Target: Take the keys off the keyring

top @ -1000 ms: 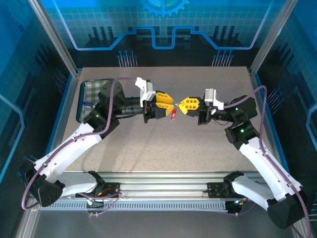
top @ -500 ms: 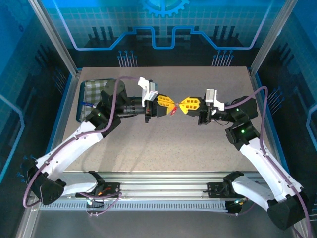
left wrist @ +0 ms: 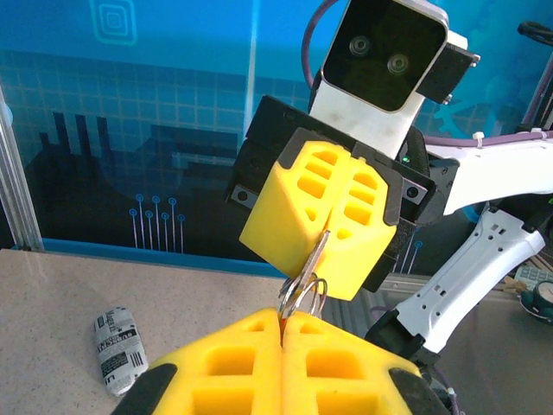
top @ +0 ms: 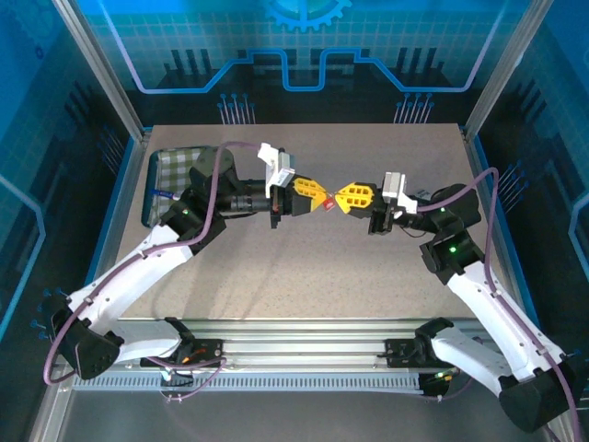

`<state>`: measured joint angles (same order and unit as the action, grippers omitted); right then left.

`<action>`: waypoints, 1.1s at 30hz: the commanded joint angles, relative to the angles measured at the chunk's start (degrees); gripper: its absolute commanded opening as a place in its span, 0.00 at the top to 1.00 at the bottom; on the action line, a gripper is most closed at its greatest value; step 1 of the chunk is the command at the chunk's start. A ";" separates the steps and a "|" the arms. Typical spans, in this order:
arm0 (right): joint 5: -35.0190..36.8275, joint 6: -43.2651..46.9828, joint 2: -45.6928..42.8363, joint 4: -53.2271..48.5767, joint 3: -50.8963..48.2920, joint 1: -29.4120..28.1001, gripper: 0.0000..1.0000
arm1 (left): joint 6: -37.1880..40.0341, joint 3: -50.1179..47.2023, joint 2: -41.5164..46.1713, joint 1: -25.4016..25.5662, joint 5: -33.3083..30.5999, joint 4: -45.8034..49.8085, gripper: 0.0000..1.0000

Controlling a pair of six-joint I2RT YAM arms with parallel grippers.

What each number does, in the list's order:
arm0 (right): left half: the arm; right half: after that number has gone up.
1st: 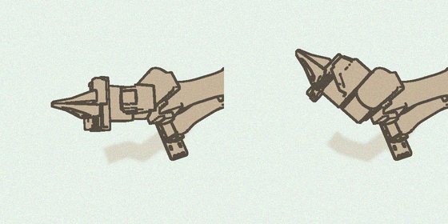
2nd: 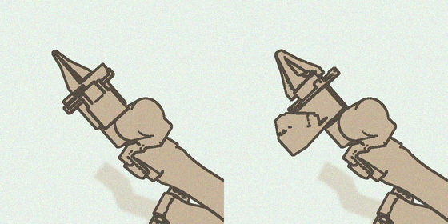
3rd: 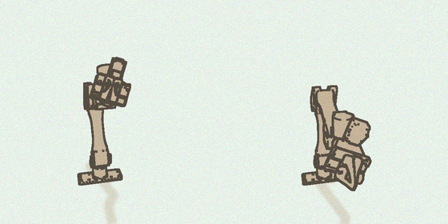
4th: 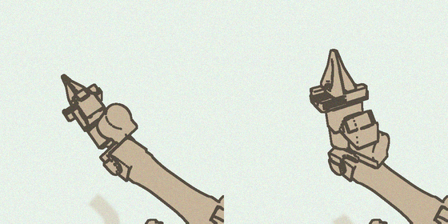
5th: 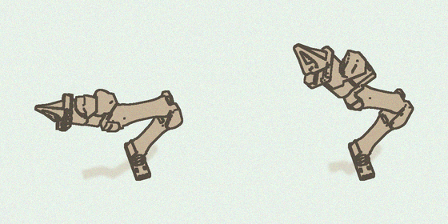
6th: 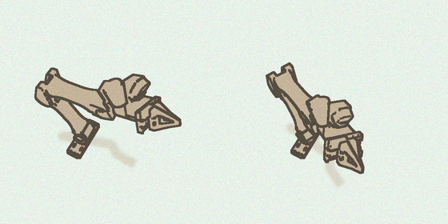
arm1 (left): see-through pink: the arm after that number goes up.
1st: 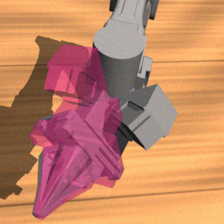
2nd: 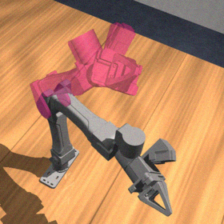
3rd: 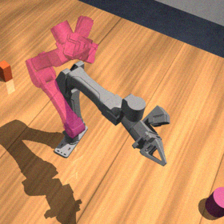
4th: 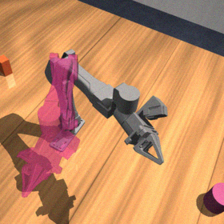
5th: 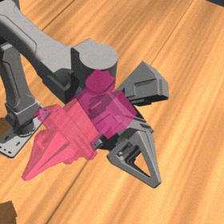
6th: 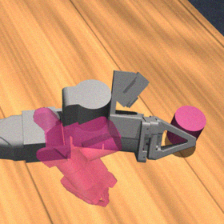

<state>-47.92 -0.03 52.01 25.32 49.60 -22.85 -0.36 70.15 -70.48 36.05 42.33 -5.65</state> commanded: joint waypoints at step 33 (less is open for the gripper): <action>1.41 5.96 -0.08 -10.38 3.22 0.08 1.00 | -2.02 -3.53 1.67 -5.02 -6.81 -1.14 0.48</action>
<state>-47.29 6.92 51.68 14.63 51.77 -23.55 -2.85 67.00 -69.28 31.75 37.26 -6.31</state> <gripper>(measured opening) 0.035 0.509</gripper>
